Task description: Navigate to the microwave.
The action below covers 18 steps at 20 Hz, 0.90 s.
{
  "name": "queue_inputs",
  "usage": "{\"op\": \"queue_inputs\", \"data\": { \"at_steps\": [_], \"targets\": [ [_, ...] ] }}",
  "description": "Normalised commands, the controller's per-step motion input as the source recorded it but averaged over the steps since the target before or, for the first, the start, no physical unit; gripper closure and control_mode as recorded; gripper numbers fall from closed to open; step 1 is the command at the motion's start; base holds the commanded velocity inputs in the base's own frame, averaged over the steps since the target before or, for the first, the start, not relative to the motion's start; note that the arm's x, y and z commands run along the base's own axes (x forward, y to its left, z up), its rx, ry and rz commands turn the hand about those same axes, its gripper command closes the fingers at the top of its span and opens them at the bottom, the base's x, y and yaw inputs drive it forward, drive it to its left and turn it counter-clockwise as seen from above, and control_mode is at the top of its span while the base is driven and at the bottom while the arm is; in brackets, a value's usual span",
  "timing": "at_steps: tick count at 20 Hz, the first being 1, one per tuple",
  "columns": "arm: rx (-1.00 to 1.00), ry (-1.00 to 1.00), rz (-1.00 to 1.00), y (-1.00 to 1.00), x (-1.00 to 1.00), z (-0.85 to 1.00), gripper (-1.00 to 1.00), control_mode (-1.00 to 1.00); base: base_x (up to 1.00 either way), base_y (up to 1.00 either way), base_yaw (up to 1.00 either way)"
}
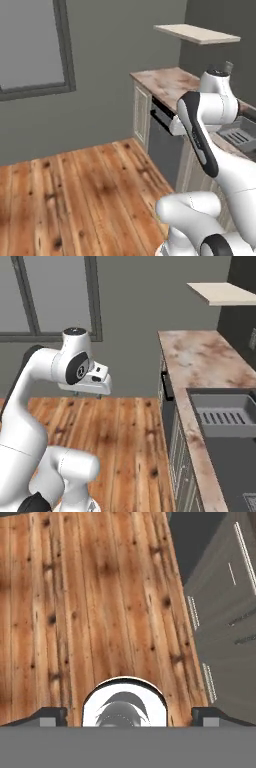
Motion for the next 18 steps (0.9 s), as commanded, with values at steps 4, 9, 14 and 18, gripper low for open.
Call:
{"op": "queue_inputs", "data": {
  "at_steps": [4, 9, 14, 18],
  "targets": [
    [0.00, 0.00, 0.00, 0.00, 0.00, 0.00, -1.00, 1.00, 0.14, 0.19, 0.95],
    [0.00, 0.00, 0.00, 0.00, 0.00, 0.00, -1.00, 1.00, 0.32, 0.12, 0.93],
    [0.00, 0.00, 0.00, 0.00, 0.00, 0.00, -1.00, 1.00, 0.58, 0.05, 0.87],
    [0.00, 0.00, 0.00, 0.00, 0.00, 0.00, -1.00, 1.00, 0.74, 0.02, 0.83]
  ]
}}
